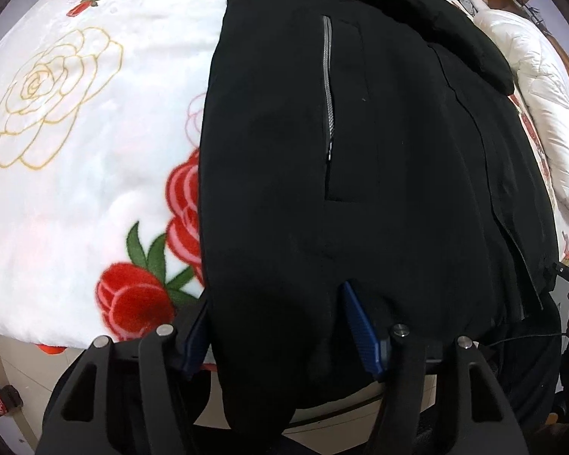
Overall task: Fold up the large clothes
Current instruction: 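Grasp the coat hem with both tools and lift it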
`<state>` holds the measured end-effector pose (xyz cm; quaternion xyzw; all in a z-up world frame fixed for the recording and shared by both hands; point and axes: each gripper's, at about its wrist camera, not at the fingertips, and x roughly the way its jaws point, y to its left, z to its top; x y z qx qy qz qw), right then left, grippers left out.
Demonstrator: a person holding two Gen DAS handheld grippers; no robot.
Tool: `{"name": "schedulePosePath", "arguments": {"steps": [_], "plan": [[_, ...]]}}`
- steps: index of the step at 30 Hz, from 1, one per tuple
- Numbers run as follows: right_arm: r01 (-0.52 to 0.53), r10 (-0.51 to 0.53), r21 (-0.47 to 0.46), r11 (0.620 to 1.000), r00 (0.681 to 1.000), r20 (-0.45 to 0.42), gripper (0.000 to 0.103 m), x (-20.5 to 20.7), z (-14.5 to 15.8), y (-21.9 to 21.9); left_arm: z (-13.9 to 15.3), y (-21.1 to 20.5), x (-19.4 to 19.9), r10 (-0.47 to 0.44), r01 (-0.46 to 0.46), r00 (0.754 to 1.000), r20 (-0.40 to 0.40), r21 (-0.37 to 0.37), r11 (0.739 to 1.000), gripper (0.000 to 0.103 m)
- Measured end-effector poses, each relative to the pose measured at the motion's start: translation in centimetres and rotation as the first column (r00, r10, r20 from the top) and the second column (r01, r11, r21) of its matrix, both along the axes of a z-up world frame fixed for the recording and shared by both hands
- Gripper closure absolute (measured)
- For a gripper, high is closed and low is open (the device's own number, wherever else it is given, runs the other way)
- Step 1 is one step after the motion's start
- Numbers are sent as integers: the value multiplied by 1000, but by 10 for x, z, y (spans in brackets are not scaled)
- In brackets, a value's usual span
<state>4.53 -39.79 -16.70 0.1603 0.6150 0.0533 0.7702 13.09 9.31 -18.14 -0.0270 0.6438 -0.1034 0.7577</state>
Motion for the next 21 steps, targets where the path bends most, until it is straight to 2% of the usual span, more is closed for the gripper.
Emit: {"name": "schedulePosePath", "arguments": {"steps": [5,12,15,17,18,20,21], "plan": [[-5,5,15,1000,1000,0,53,-4,3,-5,-3,-1,5,-2,3,1000,-30,6,1000,37],[1,-1,44,999,1000,-3,51,-9,-2,-16,-10,-4,5,5,-5,999,-42,10,1000,32],[-8,9,38,999,1000,-13,50,-8,-3,-14,-12,-6,3,-5,5,999,-41,2,1000,34],[-14,15,27,1000,1000,-17,52,-7,-2,-11,-12,-12,-2,-16,16,999,-35,3,1000,43],[-13,13,25,1000,1000,-13,60,-5,-2,-6,-10,-15,-5,-23,23,999,-27,-4,1000,55],[-19,19,9,1000,1000,7,76,-7,3,-2,-6,-19,-6,-31,31,999,-10,17,999,67],[-25,25,-6,1000,1000,17,81,-7,6,-1,-2,-21,-7,-31,31,1000,4,20,999,76]]}}
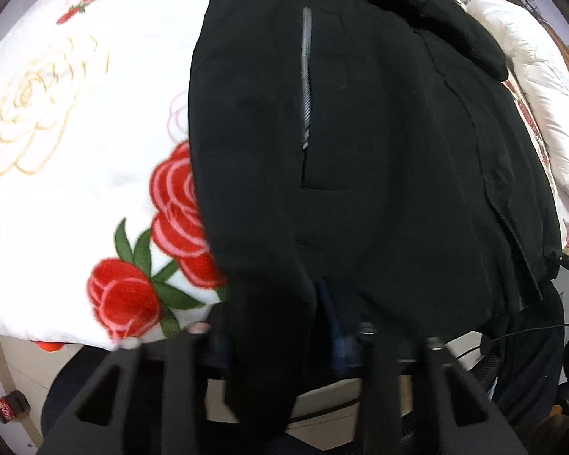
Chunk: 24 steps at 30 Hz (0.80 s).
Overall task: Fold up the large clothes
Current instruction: 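Grasp the coat hem with both tools and lift it, then carry the held hem with both tools over the coat toward the collar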
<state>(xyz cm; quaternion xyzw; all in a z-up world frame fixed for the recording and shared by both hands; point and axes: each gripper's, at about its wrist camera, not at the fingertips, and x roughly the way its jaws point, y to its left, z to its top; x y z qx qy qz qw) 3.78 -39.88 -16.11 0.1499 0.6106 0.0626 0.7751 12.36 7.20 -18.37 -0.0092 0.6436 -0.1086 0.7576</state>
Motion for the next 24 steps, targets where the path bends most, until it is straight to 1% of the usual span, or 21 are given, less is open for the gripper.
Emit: {"name": "schedulePosePath", "arguments": {"steps": [2,4,8,11,14,16,18,20,21,24], "plan": [[-16,16,-23,1000,1000,24,84,-1,10,5,6,-1,-1,1,-1,1000,18,5,1000,80],[-21,23,-28,999,998,52,84,-1,20,7,16,-1,1,7,-7,999,39,-9,1000,84],[-4,4,1,1000,994,108,86,-1,41,4,44,7,6,31,-24,995,95,-73,997,86],[-5,3,7,1000,989,149,86,1,57,4,66,13,13,41,-25,989,139,-116,993,86],[-6,5,3,1000,981,192,86,7,74,7,88,12,24,40,-15,982,184,-136,991,86],[-5,4,5,1000,975,221,86,14,86,7,98,9,32,36,-6,976,213,-141,990,86],[-6,4,6,1000,970,243,86,23,97,8,111,7,50,39,-3,971,235,-150,989,86],[-3,8,-20,1000,966,259,86,36,108,10,122,5,65,45,-6,966,254,-152,988,86],[-5,14,-33,999,963,268,86,45,114,11,125,-2,66,50,-9,962,267,-153,988,86],[-3,20,-58,998,956,293,86,65,127,17,133,-5,87,76,-29,956,285,-166,986,86]]}}
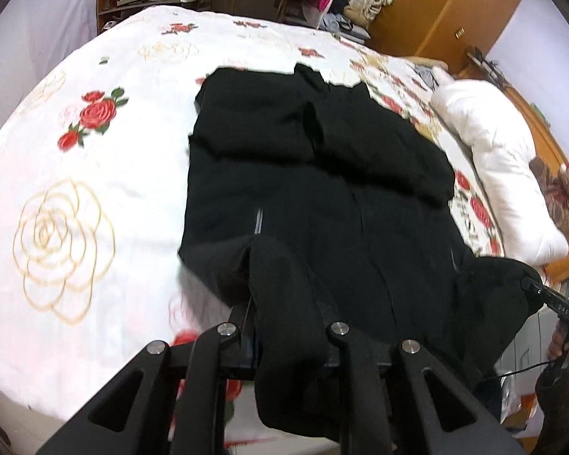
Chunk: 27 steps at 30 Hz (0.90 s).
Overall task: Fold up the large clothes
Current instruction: 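Carry the held hem with both tools over the coat toward the collar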
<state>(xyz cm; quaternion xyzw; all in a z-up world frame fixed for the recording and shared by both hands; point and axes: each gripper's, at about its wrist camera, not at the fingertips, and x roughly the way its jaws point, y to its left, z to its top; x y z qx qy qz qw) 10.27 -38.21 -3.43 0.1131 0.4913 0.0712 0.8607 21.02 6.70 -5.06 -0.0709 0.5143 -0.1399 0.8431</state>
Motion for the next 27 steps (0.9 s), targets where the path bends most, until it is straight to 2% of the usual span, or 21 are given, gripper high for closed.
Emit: {"name": "schedulePosePath", "arguments": {"steps": [5,10,16,27], "plan": [[8,-6,-30,1000,999,46,86,49,23,7,18,-10,41,26,-27,999,36,14,1000,86],[28,-26,-44,999,998,49,86,90,37,0,29,-14,81,48,-52,996,70,54,997,86],[59,-55,-72,996,997,55,87,146,50,-6,42,-14,138,88,-93,993,84,58,994,86],[79,-75,-104,992,996,38,87,242,49,-14,33,-21,225,135,-139,988,78,50,989,86]]}}
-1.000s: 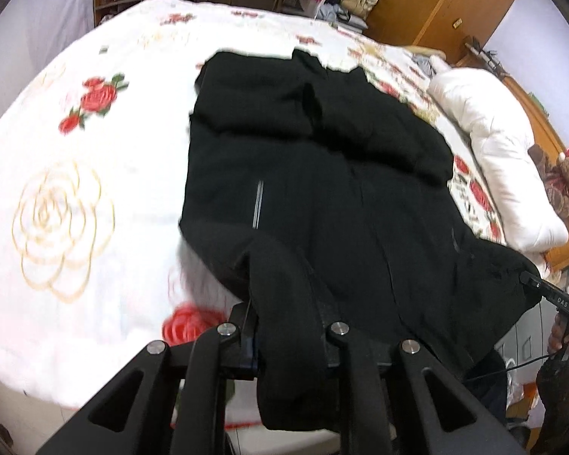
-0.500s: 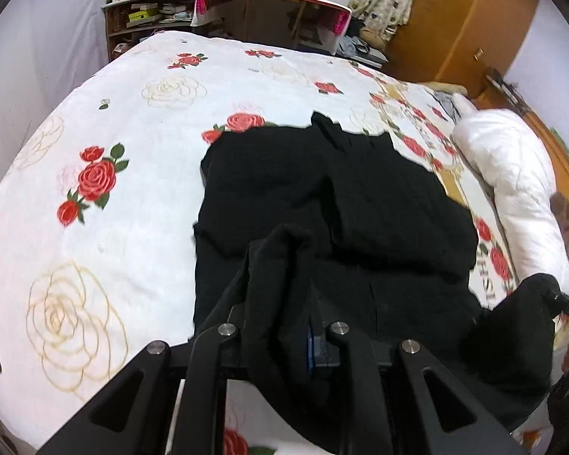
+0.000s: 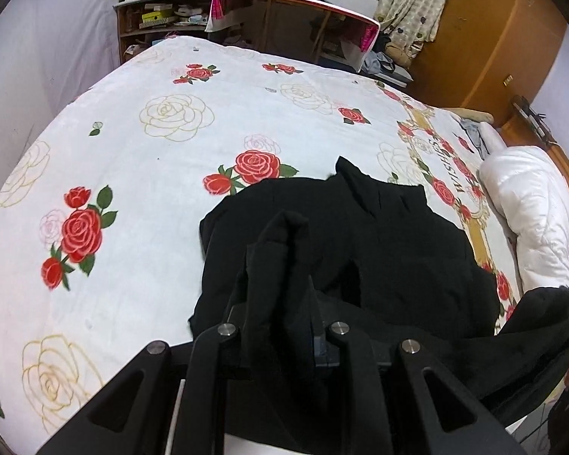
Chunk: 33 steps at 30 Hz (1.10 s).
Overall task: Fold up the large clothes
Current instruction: 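Carry the held hem with both tools over the coat toward the collar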
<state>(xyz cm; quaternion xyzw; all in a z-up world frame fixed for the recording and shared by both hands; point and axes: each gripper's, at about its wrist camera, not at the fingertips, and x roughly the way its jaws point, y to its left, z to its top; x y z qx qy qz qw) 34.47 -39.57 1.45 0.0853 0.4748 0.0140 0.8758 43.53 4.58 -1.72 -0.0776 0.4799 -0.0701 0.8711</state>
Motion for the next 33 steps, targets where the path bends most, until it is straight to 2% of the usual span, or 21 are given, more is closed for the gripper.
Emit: {"name": "schedulePosePath", "arguments": {"steps": [8,17,25,33], "plan": [[25,-25,4,1000,999,-23,86,52,-10,-6,-7,-6,51,33,-33,999,-1,1,999,86],[53,-51,19,998,996,-75,86,107,-31,-17,-24,-19,110,65,-64,997,-41,7,998,86],[78,-73,43,996,990,-117,86,143,-62,-22,-65,-32,150,73,-64,991,-112,83,995,85],[111,-99,72,991,984,-150,84,161,-87,-28,-90,-32,170,90,-82,982,-163,61,995,81]]}}
